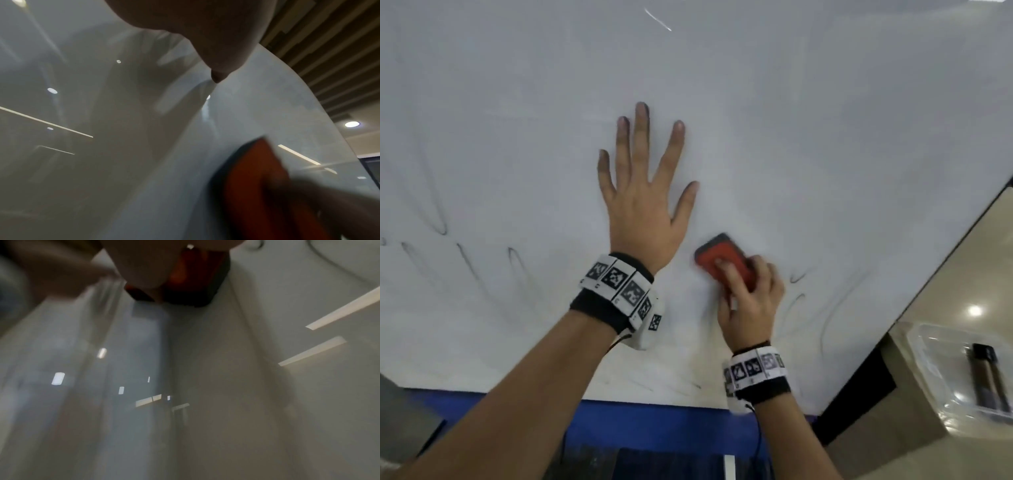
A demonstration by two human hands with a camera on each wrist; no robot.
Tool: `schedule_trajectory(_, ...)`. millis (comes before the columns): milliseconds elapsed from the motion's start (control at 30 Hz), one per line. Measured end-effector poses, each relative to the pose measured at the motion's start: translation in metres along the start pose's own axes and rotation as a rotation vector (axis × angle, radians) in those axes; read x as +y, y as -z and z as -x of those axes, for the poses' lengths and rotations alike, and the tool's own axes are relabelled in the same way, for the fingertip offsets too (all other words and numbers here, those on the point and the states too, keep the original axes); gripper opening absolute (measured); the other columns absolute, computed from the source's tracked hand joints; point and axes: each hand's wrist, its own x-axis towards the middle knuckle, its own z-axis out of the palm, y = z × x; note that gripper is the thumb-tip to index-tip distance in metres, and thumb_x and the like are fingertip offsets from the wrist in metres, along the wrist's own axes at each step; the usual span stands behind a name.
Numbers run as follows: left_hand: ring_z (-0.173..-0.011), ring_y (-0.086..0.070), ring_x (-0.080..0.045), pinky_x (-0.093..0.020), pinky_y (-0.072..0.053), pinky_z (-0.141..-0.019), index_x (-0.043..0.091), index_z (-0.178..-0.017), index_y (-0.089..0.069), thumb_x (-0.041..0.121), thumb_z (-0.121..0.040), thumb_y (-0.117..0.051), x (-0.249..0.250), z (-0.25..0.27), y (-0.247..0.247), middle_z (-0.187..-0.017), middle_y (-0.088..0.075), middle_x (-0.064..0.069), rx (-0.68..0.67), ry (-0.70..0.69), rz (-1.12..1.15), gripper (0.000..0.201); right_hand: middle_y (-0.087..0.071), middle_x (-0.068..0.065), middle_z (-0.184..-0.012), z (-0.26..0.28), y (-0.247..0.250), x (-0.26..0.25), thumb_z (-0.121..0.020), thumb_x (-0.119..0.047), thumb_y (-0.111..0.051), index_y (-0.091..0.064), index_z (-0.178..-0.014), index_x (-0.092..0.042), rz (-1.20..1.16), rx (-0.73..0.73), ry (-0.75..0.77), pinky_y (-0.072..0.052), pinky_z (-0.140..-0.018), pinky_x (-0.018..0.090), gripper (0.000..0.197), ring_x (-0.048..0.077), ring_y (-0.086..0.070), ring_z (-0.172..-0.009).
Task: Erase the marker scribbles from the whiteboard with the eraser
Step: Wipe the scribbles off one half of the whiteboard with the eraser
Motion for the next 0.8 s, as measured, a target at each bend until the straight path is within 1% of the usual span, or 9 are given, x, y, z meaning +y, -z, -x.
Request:
schedule_trajectory(100, -0.159, -0.005, -0.029, -0.058, -0.011, -0.125, 0.034, -0.162, -0.017, 0.055, -0.106, -0.039, -0.001, 0.001, -0.007, -0.171, -0.006, -0.01, 0.009, 0.016, 0.008, 0.064, -0.048, 0.012, -0.131, -0.002, 0.019, 0.035, -0.086, -0.015, -0.075, -0.06, -0.127, -0.034, 0.093, -0.118, 0.222, -0.045, -0.096, 0.052, 0.047, 0.037, -0.047, -0.113)
schedule_trajectory(200, -0.159, -0.005, -0.029, -0.057, -0.011, -0.125, 0.034, -0.162, -0.017, 0.054, -0.105, -0.04, -0.009, 0.002, -0.008, -0.171, -0.006, -0.01, 0.013, -0.003, 0.021, 0.064, -0.049, 0.018, -0.13, -0.037, 0.055, 0.086, -0.089, -0.016, -0.073, -0.06, -0.133, -0.024, 0.05, 0.168, -0.149, -0.046, -0.1, 0.05, 0.046, 0.04, -0.05, -0.113)
schedule_trajectory(300, -0.159, -0.006, -0.03, -0.057, -0.014, -0.125, 0.032, -0.162, -0.018, 0.053, -0.106, -0.04, -0.008, 0.005, -0.012, -0.171, -0.007, -0.012, 0.027, -0.008, -0.001, 0.064, -0.043, 0.009, -0.128, -0.065, 0.071, 0.111, -0.092, -0.021, -0.072, -0.054, -0.142, -0.021, -0.083, 0.48, -0.555, -0.047, -0.103, 0.05, 0.054, 0.033, -0.048, -0.12)
schedule_trajectory(400, -0.159, -0.006, -0.03, -0.057, -0.015, -0.125, 0.031, -0.162, -0.018, 0.052, -0.106, -0.04, -0.008, 0.006, -0.015, -0.171, -0.007, -0.012, 0.036, -0.003, 0.001, 0.064, -0.046, 0.018, -0.128, -0.061, 0.04, 0.073, -0.093, -0.017, -0.072, -0.055, -0.143, -0.019, -0.152, 0.544, -0.675, -0.044, -0.108, 0.038, 0.053, 0.024, -0.046, -0.12)
schedule_trajectory(467, -0.159, -0.007, -0.03, -0.057, -0.016, -0.125, 0.031, -0.162, -0.018, 0.052, -0.106, -0.041, -0.008, 0.005, -0.016, -0.171, -0.007, -0.012, 0.036, -0.004, 0.0, 0.064, -0.048, 0.023, -0.129, -0.032, 0.017, 0.029, -0.09, -0.014, -0.072, -0.059, -0.137, -0.017, -0.137, 0.336, -0.49, -0.041, -0.107, 0.034, 0.048, 0.025, -0.046, -0.117)
schedule_trajectory(567, -0.158, -0.009, -0.031, -0.057, -0.017, -0.124, 0.031, -0.162, -0.02, 0.053, -0.106, -0.041, -0.011, 0.006, -0.016, -0.17, -0.009, -0.012, 0.049, -0.025, -0.008, 0.064, -0.049, 0.016, -0.13, 0.018, 0.002, -0.004, -0.082, -0.01, -0.074, -0.06, -0.126, -0.029, -0.064, -0.112, -0.068, -0.045, -0.1, 0.05, 0.05, 0.036, -0.047, -0.114)
schedule_trajectory(633, -0.158, -0.011, -0.031, -0.056, -0.018, -0.124, 0.03, -0.161, -0.023, 0.053, -0.106, -0.043, -0.014, 0.006, -0.015, -0.17, -0.01, -0.012, 0.065, -0.039, -0.011, 0.064, -0.048, 0.012, -0.131, 0.014, 0.012, 0.016, -0.081, -0.008, -0.077, -0.061, -0.124, -0.032, -0.026, -0.191, 0.073, -0.043, -0.1, 0.05, 0.052, 0.036, -0.047, -0.115)
schedule_trajectory(700, -0.158, -0.011, -0.031, -0.055, -0.018, -0.124, 0.029, -0.161, -0.024, 0.052, -0.106, -0.044, -0.015, 0.007, -0.015, -0.17, -0.01, -0.012, 0.069, -0.046, -0.002, 0.063, -0.048, 0.015, -0.129, -0.006, 0.032, 0.046, -0.081, -0.012, -0.073, -0.061, -0.126, -0.026, -0.028, -0.068, -0.041, -0.041, -0.101, 0.046, 0.048, 0.035, -0.048, -0.113)
schedule_trajectory(800, -0.158, -0.011, -0.032, -0.056, -0.017, -0.124, 0.028, -0.161, -0.025, 0.049, -0.106, -0.045, -0.015, 0.008, -0.015, -0.17, -0.011, -0.013, 0.068, -0.043, 0.016, 0.062, -0.048, 0.019, -0.13, -0.046, 0.07, 0.098, -0.089, -0.017, -0.069, -0.053, -0.14, -0.015, -0.098, 0.334, -0.531, -0.043, -0.101, 0.042, 0.054, 0.022, -0.046, -0.116)
